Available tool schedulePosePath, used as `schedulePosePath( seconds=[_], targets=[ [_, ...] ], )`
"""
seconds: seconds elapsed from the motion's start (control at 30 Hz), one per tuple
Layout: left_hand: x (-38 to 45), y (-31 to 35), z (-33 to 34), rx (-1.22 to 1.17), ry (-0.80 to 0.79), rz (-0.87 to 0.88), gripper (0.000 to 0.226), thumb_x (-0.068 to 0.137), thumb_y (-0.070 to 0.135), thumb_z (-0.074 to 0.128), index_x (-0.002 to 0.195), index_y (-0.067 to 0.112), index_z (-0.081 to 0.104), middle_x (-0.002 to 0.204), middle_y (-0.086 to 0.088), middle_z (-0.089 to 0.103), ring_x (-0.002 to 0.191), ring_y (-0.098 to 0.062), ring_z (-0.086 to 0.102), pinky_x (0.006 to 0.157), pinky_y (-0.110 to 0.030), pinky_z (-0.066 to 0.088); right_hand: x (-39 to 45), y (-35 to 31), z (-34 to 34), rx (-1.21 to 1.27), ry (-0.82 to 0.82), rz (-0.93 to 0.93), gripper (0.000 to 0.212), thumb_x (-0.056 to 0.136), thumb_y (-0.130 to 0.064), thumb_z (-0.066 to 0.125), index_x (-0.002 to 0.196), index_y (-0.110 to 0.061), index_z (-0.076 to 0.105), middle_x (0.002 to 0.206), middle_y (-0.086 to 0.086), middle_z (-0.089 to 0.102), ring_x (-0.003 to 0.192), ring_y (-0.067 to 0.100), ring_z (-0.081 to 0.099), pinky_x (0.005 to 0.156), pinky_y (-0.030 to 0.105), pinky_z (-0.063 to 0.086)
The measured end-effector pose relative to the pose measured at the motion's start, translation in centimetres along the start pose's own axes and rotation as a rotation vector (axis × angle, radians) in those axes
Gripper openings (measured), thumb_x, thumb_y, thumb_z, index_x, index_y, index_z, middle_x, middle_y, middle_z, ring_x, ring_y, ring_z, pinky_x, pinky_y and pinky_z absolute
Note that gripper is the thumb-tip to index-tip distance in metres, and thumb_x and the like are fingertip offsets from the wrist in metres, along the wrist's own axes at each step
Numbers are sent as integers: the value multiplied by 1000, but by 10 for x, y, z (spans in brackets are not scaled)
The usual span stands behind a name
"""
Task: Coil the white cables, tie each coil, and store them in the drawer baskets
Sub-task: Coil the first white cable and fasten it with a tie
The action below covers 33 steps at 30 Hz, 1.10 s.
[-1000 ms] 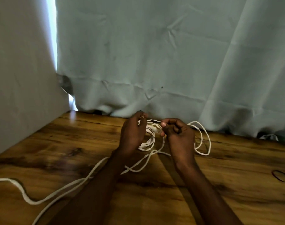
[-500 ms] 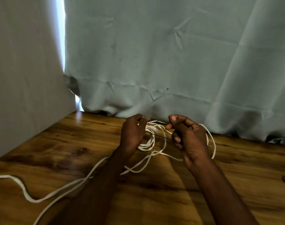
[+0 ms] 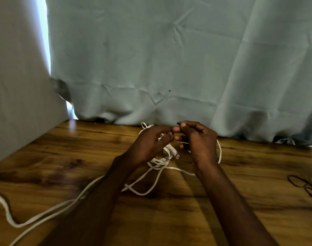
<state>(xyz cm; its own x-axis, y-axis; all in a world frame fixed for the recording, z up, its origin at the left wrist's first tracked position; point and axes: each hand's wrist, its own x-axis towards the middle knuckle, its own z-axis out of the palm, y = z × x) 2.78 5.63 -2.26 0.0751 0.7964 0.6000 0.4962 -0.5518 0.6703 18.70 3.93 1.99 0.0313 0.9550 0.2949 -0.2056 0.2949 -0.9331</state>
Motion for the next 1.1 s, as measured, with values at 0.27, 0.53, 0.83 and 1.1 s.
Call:
schedulePosePath(
  seconds=[0.27, 0.53, 0.83, 1.1],
  targets=[
    [-1, 6, -2, 93, -25, 64, 30, 96, 44, 52, 106, 27, 74, 98, 8, 73, 94, -9, 69, 84, -40, 56, 6, 11, -1, -201, 95, -135, 7, 89, -8, 73, 88, -10, 80, 73, 9, 77, 69, 25, 77, 63, 34, 58],
    [-1, 12, -5, 40, -18, 44, 39, 92, 49, 51, 101, 21, 76, 93, 8, 76, 91, -6, 70, 83, -37, 56, 5, 12, 2, -136, 68, -106, 6, 89, -5, 74, 87, -6, 79, 74, 17, 76, 72, 39, 76, 60, 36, 59],
    [0, 8, -6, 36, -19, 14, 29, 97, 36, 55, 104, 18, 76, 96, 6, 77, 95, -8, 71, 86, -42, 55, 4, 15, 4, -112, 66, -94, 6, 91, -5, 73, 92, -2, 78, 77, 17, 77, 65, 30, 74, 56, 31, 57],
    [0, 3, -5, 34, -44, -2, 29, 96, 39, 54, 100, 20, 75, 92, 3, 75, 88, -14, 70, 81, -46, 55, 1, 12, 5, -61, 54, -76, 9, 94, -2, 70, 95, 5, 75, 75, 17, 74, 54, 14, 69, 48, 23, 54]
  ],
)
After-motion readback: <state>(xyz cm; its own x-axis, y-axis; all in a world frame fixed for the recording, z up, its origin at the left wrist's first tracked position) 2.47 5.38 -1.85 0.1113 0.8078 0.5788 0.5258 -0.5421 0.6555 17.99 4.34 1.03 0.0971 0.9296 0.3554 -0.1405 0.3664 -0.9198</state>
